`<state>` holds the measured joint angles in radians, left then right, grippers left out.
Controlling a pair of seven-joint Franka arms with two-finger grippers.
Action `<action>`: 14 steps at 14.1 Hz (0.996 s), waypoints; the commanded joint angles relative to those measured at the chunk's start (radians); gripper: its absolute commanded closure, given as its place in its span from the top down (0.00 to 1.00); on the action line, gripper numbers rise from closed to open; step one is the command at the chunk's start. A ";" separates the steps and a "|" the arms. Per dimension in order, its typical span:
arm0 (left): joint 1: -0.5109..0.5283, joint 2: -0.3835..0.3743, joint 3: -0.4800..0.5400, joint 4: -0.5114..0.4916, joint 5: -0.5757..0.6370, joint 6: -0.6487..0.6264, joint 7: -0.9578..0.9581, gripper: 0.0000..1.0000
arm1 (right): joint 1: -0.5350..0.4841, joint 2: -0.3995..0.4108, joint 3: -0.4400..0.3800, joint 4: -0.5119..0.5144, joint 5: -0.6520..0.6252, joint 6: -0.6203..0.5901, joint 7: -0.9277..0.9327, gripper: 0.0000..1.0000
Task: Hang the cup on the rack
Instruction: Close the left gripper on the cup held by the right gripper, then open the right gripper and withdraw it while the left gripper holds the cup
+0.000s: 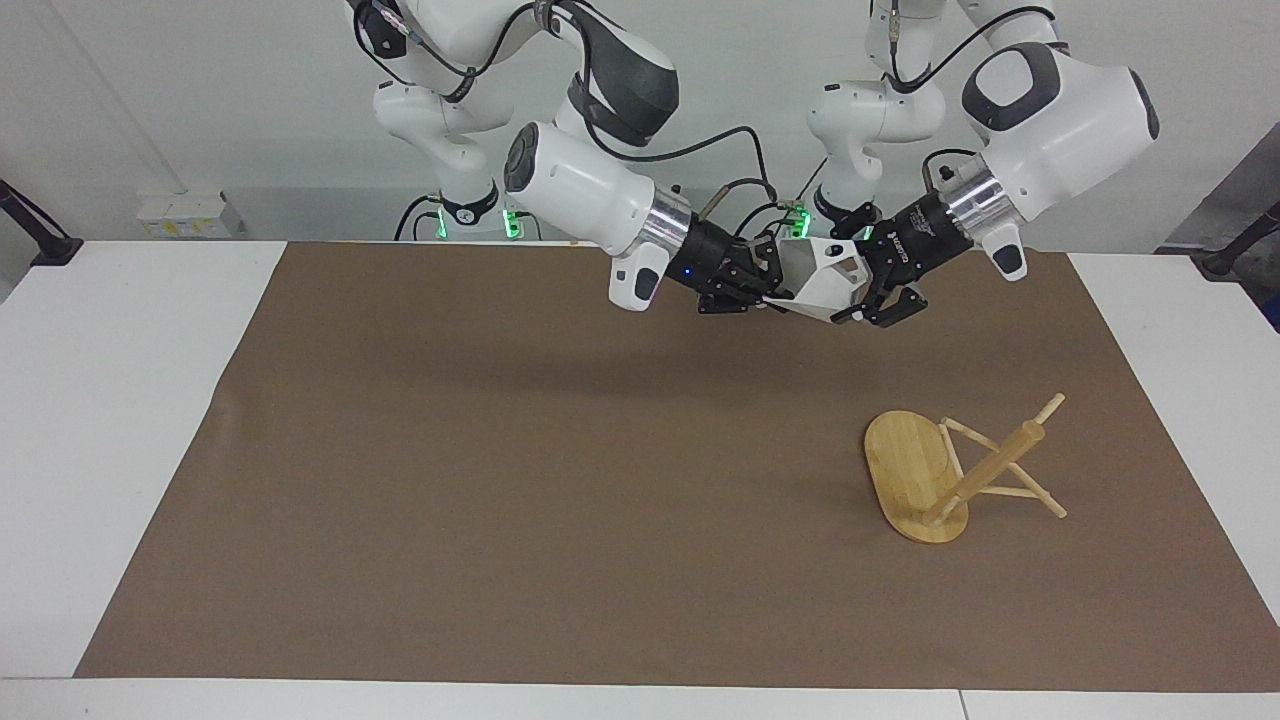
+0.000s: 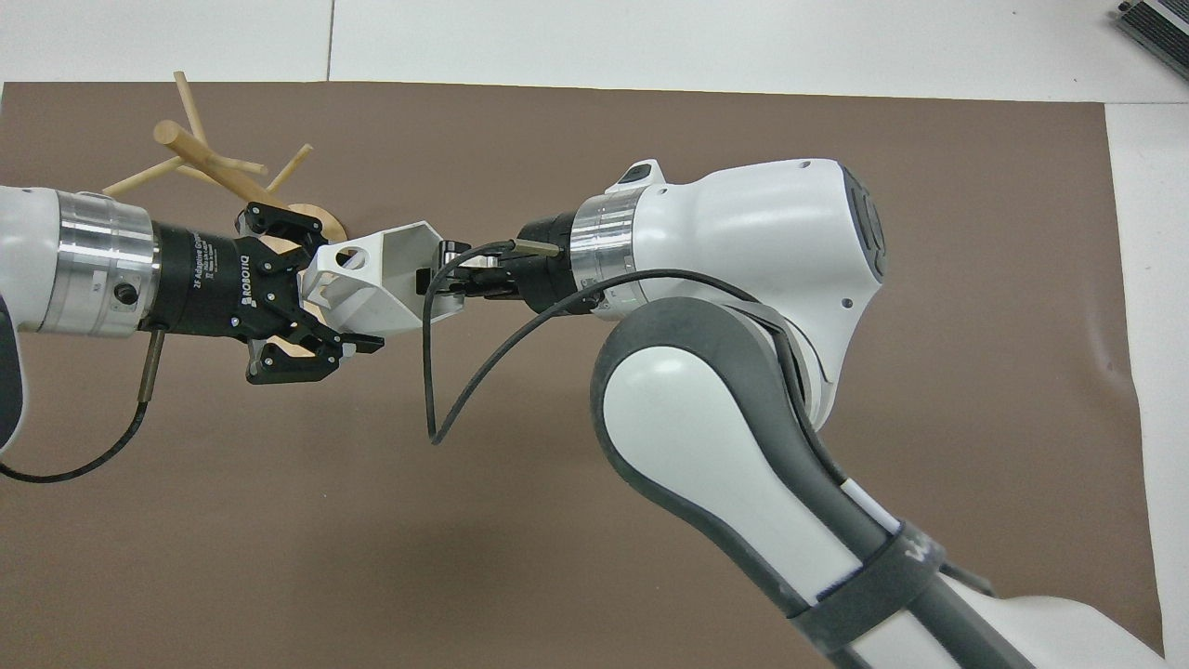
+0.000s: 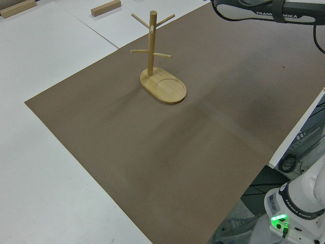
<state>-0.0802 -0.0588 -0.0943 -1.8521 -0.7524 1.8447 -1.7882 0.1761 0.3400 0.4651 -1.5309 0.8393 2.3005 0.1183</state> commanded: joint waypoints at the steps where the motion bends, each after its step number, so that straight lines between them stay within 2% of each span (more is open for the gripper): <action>1: -0.006 -0.027 0.010 -0.039 -0.019 0.027 -0.019 0.00 | -0.007 0.005 0.012 0.017 0.024 0.013 0.014 0.00; 4: -0.007 -0.027 0.010 -0.039 -0.019 0.044 -0.020 0.00 | -0.010 0.005 0.012 0.018 0.026 0.039 0.014 0.02; 5: -0.007 -0.027 0.010 -0.039 -0.019 0.045 -0.020 0.00 | -0.012 0.004 0.012 0.020 0.026 0.043 0.014 0.11; 7: -0.007 -0.027 0.010 -0.039 -0.019 0.045 -0.020 0.00 | -0.026 0.002 0.010 0.021 0.021 0.046 0.009 0.35; 9: -0.007 -0.027 0.010 -0.039 -0.019 0.047 -0.020 0.00 | -0.032 0.002 0.009 0.021 0.021 0.046 0.004 0.51; 10: -0.007 -0.027 0.010 -0.039 -0.019 0.047 -0.020 0.00 | -0.046 0.001 0.009 0.021 0.018 0.046 0.003 0.66; 11: -0.007 -0.027 0.010 -0.039 -0.019 0.048 -0.020 0.00 | -0.056 -0.001 0.009 0.021 0.015 0.046 0.001 0.90; 12: -0.006 -0.027 0.010 -0.039 -0.019 0.048 -0.020 0.00 | -0.066 -0.003 0.009 0.021 0.015 0.046 0.000 1.00; 14: -0.006 -0.026 0.010 -0.039 -0.019 0.048 -0.022 0.00 | -0.081 -0.010 0.007 0.023 0.008 0.046 0.001 1.00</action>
<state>-0.0802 -0.0609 -0.0904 -1.8626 -0.7556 1.8745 -1.7993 0.1177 0.3387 0.4638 -1.5124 0.8399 2.3389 0.1183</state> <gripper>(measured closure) 0.304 0.229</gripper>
